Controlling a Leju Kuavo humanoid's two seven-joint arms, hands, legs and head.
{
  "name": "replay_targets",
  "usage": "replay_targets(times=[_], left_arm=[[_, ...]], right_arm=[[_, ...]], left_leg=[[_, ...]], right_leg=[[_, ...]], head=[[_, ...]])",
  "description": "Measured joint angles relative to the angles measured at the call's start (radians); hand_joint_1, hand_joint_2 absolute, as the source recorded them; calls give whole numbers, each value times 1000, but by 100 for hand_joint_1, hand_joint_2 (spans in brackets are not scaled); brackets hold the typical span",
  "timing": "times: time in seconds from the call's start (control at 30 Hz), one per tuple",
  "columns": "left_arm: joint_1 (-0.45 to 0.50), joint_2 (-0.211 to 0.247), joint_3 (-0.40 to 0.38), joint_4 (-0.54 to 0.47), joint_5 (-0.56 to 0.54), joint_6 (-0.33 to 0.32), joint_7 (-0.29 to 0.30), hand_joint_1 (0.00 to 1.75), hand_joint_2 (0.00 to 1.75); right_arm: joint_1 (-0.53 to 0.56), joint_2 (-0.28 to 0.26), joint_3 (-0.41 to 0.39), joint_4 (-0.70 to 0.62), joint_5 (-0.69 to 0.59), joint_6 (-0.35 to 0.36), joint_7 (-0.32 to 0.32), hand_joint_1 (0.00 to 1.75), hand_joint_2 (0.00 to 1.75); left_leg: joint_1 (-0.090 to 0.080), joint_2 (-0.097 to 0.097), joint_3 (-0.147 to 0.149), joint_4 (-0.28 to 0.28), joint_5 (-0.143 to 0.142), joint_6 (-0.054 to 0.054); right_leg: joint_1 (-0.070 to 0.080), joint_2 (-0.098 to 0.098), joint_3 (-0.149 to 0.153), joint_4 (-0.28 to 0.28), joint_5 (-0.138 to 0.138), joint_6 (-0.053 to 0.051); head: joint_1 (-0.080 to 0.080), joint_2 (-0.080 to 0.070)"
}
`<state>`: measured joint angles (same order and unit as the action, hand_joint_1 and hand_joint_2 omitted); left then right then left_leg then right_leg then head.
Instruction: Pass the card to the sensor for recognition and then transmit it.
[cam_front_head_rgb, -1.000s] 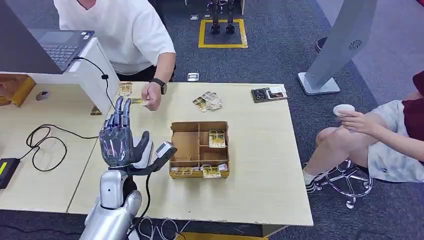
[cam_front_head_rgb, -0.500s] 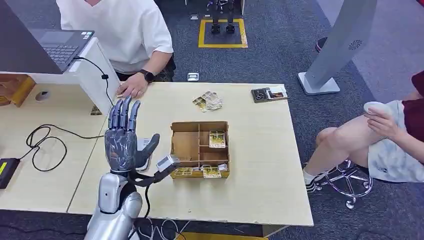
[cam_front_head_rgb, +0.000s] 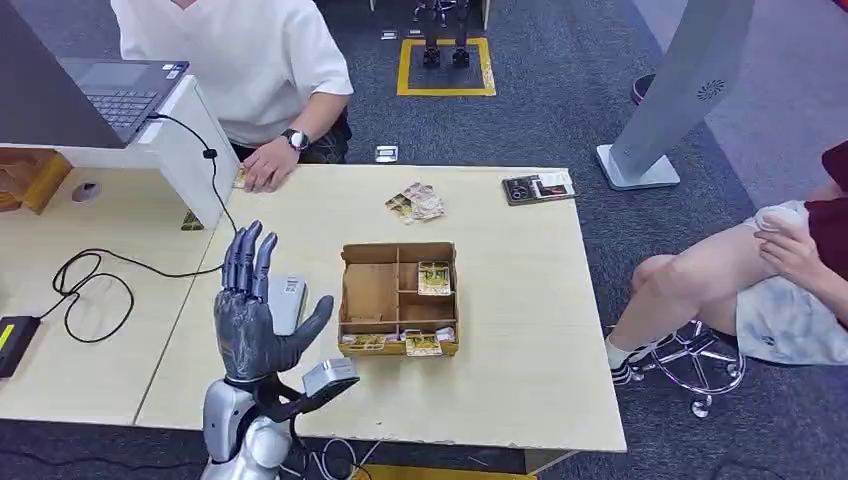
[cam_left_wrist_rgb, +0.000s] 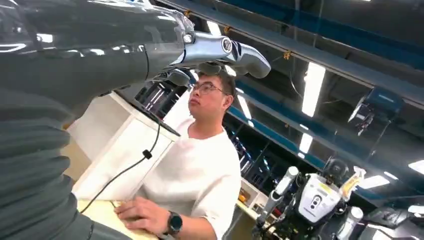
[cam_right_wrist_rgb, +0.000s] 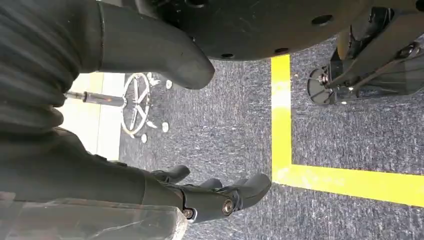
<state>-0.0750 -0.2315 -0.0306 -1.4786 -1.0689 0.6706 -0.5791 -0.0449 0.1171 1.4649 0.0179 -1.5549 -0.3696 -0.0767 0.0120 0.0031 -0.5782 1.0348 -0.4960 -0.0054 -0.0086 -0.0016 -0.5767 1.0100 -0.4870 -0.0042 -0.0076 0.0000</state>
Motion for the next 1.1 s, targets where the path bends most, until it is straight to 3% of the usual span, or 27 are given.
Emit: replay_targets(times=[0.43, 0.67, 0.8, 0.9, 1.1], left_arm=[[55, 73, -119, -4, -20, 0, 2, 0, 175], [81, 97, -179, 6, -52, 0, -27, 0, 175], [87, 102, -211, 28, -139, 0, 19, 0, 175], [84, 108, -242, 51, -223, 0, 96, 0, 175], [61, 130, -308, 102, -288, 0, 214, 0, 175]], right_arm=[[1, 0, -8, 0, 0, 9, -2, 0, 175], [1, 0, -11, 0, 0, 13, -2, 0, 175], [1, 0, -10, 0, 0, 18, -2, 0, 175], [1, 0, -11, 0, 0, 27, -1, 0, 175], [1, -1, -11, 0, 2, 34, -1, 0, 175]], left_leg=[[0, 0, 0, 0, 0, 0], [0, 0, 0, 0, 0, 0], [0, 0, 0, 0, 0, 0], [0, 0, 0, 0, 0, 0], [0, 0, 0, 0, 0, 0]], right_leg=[[0, 0, 0, 0, 0, 0], [0, 0, 0, 0, 0, 0], [0, 0, 0, 0, 0, 0], [0, 0, 0, 0, 0, 0], [0, 0, 0, 0, 0, 0]], head=[[0, 0], [0, 0], [0, 0], [0, 0], [0, 0]])
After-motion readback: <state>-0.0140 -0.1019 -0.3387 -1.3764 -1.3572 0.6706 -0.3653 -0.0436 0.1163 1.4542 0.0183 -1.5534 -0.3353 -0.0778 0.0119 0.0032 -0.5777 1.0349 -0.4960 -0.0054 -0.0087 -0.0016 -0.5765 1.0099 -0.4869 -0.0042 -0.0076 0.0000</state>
